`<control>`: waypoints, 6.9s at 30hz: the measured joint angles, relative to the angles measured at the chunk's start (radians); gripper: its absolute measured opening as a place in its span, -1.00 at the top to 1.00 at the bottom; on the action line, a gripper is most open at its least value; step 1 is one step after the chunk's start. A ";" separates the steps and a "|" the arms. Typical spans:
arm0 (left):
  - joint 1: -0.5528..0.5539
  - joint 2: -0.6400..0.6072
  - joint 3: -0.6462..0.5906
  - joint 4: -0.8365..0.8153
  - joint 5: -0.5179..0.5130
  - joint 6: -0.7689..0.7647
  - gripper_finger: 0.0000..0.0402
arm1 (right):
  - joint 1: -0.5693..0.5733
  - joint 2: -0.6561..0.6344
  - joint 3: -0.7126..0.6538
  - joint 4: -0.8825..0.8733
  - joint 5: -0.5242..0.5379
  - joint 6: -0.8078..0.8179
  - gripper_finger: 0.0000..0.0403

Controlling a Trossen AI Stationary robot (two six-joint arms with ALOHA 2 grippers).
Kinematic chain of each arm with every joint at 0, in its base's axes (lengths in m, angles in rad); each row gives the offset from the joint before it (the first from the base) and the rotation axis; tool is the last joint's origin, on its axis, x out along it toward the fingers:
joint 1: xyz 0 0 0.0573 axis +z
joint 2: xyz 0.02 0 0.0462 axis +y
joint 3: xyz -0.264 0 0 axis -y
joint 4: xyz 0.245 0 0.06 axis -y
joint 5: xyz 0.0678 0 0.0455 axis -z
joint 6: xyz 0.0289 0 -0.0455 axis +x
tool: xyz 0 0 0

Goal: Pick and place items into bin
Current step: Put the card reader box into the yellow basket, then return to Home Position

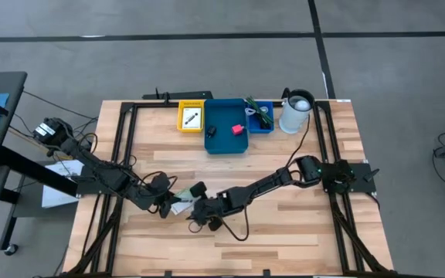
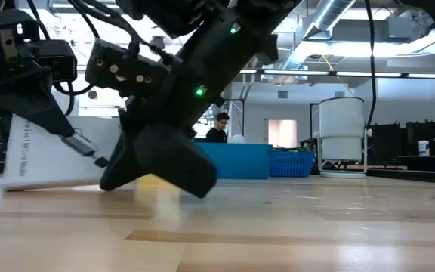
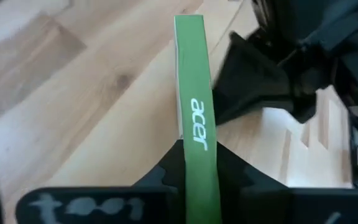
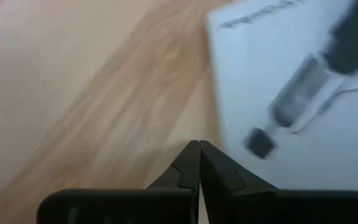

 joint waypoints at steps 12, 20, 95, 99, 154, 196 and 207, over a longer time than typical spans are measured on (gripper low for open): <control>0.219 -0.040 0.004 -0.002 -0.196 0.221 0.88 | 0.028 -0.165 0.000 -0.427 0.001 0.187 1.00; 0.426 -0.188 0.098 0.011 -0.121 0.444 0.88 | 0.065 -0.193 0.002 -0.569 -0.010 0.269 1.00; 1.121 0.293 0.386 0.142 0.097 0.451 0.38 | 0.181 -0.195 0.006 -0.725 -0.004 0.621 1.00; 1.121 0.293 0.386 0.142 0.106 0.481 0.32 | 0.190 -0.195 0.006 -0.725 0.030 0.623 1.00; 0.254 -1.013 -0.250 0.094 -0.297 1.096 0.31 | -0.343 -1.777 -1.581 0.711 -0.522 0.357 1.00; 0.244 -1.011 -0.275 -0.033 -0.294 1.067 0.31 | -0.305 -2.362 -1.719 0.247 -0.166 0.594 1.00; 0.227 -1.100 -0.275 -0.037 -0.294 1.067 0.31 | -0.305 -2.362 -1.719 0.247 -0.167 0.594 1.00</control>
